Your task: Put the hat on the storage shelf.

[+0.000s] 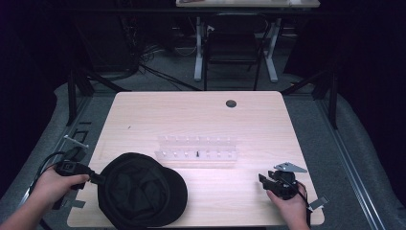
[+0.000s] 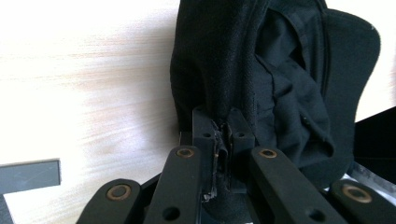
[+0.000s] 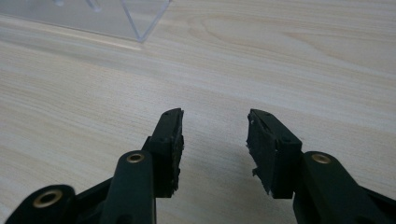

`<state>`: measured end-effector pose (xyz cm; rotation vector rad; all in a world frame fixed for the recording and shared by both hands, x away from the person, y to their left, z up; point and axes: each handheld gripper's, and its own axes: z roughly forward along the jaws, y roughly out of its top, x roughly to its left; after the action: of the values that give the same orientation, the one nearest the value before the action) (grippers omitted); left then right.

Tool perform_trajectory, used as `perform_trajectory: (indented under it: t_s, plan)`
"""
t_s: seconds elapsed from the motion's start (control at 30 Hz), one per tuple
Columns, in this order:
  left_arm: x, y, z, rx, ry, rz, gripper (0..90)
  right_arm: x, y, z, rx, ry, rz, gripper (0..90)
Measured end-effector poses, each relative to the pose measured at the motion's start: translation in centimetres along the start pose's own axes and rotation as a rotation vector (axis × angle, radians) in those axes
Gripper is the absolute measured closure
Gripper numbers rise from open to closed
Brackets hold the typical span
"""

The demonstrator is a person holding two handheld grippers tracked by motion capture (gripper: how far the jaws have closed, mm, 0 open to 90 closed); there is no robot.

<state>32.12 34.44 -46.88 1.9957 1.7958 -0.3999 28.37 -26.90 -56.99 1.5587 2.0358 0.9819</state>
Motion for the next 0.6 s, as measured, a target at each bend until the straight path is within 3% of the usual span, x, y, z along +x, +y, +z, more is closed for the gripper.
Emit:
perform_trajectory:
  t_s: [0.27,0.4,0.5,0.6]
  plan:
    - [-0.3,0.3,-0.7,0.019,-0.044,-0.017,86.0,0.0,0.0,0.0,-0.004,0.001,0.005,55.2]
    - [-0.5,0.3,-1.0,0.019,-0.074,-0.049,86.0,-0.1,0.0,0.0,-0.003,0.001,0.007,55.2]
    - [-1.0,0.4,-1.4,0.003,-0.110,-0.050,86.0,-0.1,0.0,0.0,-0.003,0.001,0.009,55.2]
    - [-1.6,0.4,-1.9,-0.015,-0.172,-0.072,86.0,-0.1,0.0,0.0,-0.004,0.002,0.010,55.2]
